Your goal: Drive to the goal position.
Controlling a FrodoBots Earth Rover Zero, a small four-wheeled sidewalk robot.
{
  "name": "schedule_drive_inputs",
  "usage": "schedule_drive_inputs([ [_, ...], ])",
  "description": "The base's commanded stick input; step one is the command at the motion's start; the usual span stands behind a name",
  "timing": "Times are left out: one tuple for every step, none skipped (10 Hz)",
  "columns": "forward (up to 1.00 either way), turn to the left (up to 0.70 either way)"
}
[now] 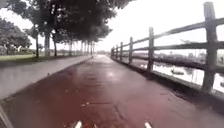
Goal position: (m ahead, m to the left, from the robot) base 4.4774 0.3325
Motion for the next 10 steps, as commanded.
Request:
schedule_drive_inputs([
  [0.5, 0.0],
  [0.5, 0.0],
  [0.5, 0.0],
  [0.5, 0.0],
  [0.5, 0.0],
  [0.5, 0.0],
  [0.5, 0.0],
  [0.5, 0.0],
  [0.5, 0.0],
  [0.5, 0.0],
])
